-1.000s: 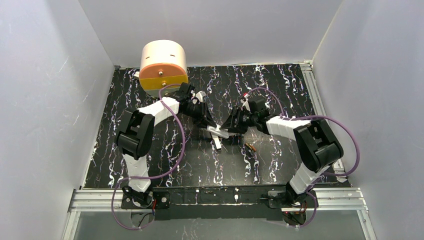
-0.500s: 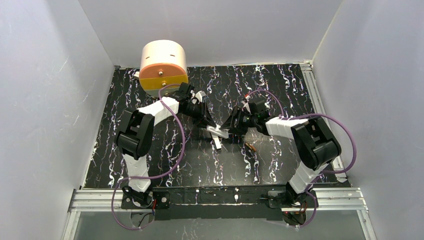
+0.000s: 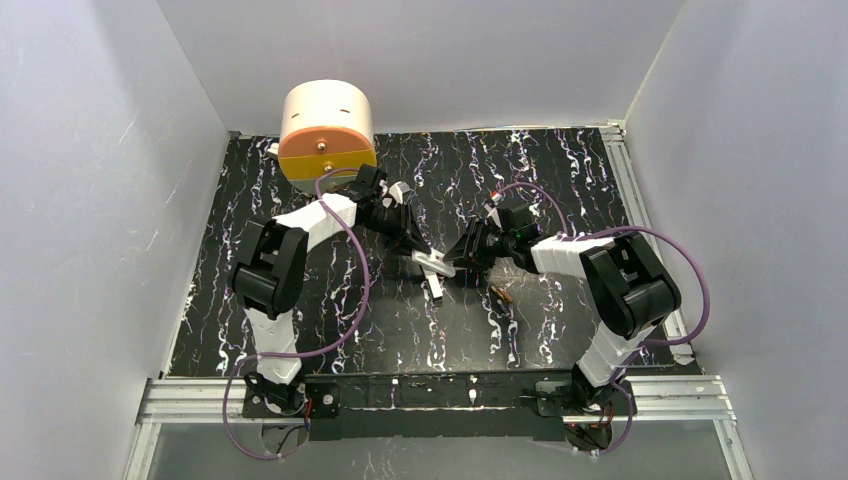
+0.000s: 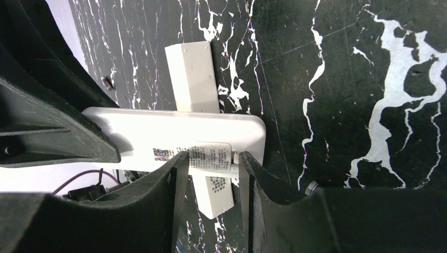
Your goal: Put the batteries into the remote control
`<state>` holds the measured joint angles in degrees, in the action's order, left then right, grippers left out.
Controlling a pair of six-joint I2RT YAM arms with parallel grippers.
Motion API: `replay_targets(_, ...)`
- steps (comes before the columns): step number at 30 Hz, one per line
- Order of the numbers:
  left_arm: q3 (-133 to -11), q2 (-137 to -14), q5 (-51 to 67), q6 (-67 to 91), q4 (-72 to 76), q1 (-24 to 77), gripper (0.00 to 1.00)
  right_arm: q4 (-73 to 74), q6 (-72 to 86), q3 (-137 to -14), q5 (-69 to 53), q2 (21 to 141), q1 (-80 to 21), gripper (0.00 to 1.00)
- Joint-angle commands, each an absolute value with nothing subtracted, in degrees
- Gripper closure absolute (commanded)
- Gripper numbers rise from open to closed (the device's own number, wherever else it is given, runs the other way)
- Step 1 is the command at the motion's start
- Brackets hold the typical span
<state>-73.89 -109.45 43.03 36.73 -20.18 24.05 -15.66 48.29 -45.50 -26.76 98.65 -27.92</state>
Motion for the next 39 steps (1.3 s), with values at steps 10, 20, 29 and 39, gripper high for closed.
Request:
replay_targets(10, -72.2, -110.6, 38.3, 35.3, -21.6, 26.9, 1.00, -43.7, 65.5, -40.0, -37.6, 100.6, -29.6, 0.51)
replay_targets(20, -69.7, -109.7, 31.4, 34.9, -21.3, 29.2, 1.00, -67.9, 78.2, -38.2, -38.5, 99.5, -29.4, 0.53)
replay_targets(29, -69.2, -108.1, 25.1, 34.1, -23.7, 29.2, 1.00, -69.7, 78.4, -33.8, -36.3, 98.9, -27.3, 0.53)
replay_targets(39, -71.8, -108.0, 23.4, 33.4, -25.9, 29.1, 1.00, -24.4, 54.6, -36.6, -22.3, 87.9, -25.3, 0.54)
